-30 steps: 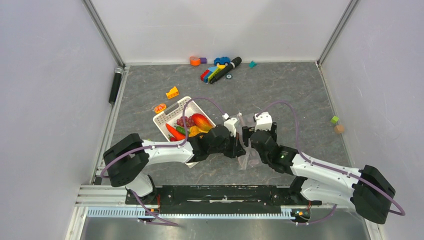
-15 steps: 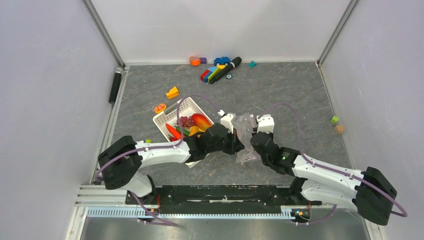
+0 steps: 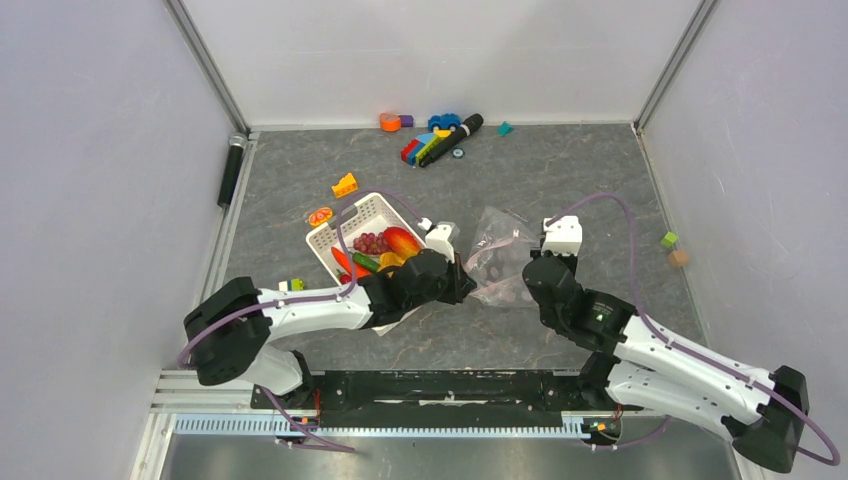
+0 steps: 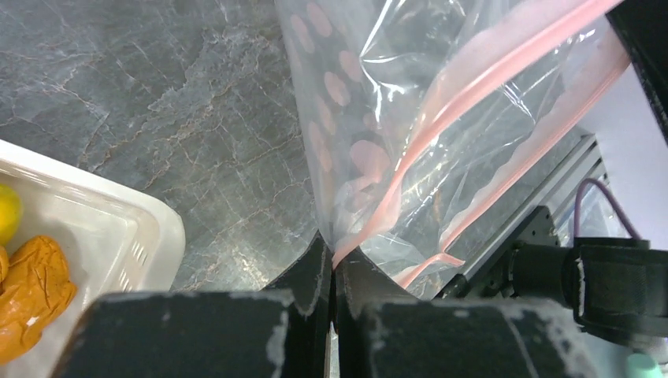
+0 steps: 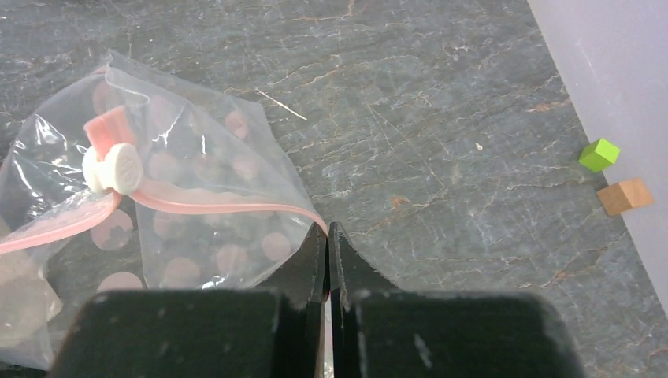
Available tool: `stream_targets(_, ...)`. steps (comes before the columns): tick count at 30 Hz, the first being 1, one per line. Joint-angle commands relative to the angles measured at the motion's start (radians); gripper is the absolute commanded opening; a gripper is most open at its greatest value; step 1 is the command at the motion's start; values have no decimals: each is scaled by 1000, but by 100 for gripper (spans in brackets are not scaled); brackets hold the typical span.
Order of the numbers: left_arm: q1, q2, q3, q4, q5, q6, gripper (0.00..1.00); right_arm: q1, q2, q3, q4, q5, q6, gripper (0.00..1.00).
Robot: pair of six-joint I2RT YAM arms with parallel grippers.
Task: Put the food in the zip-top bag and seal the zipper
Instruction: Open the zipper of the food storage bag.
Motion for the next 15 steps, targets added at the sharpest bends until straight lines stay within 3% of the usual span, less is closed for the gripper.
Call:
stream_targets(1,10,-41,-19,-68,-110,-29,2,-17,-64,54,-125,148,-61,0)
stream_targets(8,46,-17,-53,-74,-112,-79,2,-25,-172,65,-176,144,-93,0)
stream_targets(15,74,52,-67,14,12,-95,2,-25,-154,40,-168,69,-103,0)
